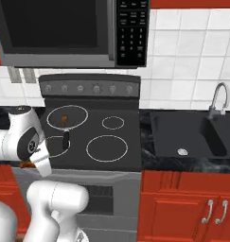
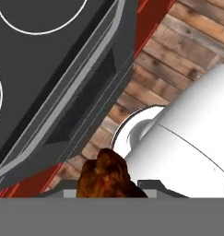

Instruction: Take the chicken drumsticks from the pan and place one on each plate on the dining counter.

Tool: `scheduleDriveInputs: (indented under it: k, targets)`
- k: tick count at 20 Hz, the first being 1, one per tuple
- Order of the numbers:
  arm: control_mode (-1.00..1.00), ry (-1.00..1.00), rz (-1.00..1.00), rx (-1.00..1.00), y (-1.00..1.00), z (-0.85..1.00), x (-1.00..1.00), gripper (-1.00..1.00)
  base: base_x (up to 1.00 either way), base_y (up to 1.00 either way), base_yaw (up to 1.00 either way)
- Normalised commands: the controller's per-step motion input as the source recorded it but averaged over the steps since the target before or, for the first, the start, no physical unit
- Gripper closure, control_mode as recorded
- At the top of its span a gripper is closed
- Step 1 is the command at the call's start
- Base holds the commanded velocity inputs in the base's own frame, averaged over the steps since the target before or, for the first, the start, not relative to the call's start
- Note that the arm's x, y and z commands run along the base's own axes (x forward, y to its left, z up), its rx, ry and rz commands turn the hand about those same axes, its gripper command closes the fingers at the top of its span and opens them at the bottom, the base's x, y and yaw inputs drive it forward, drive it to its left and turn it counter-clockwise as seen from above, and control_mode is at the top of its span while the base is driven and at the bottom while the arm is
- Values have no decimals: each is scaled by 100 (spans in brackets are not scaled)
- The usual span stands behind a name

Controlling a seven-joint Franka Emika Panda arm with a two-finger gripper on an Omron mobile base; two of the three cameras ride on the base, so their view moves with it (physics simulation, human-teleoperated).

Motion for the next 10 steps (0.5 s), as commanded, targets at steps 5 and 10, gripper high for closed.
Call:
scheduleDriveInputs:
  k: [5, 10]
  targets:
    - [100, 0, 0, 0, 0, 0, 0, 100, -36, -19, -73]
    - [100, 0, 0, 0, 0, 0, 0, 100, -1, -5, -90]
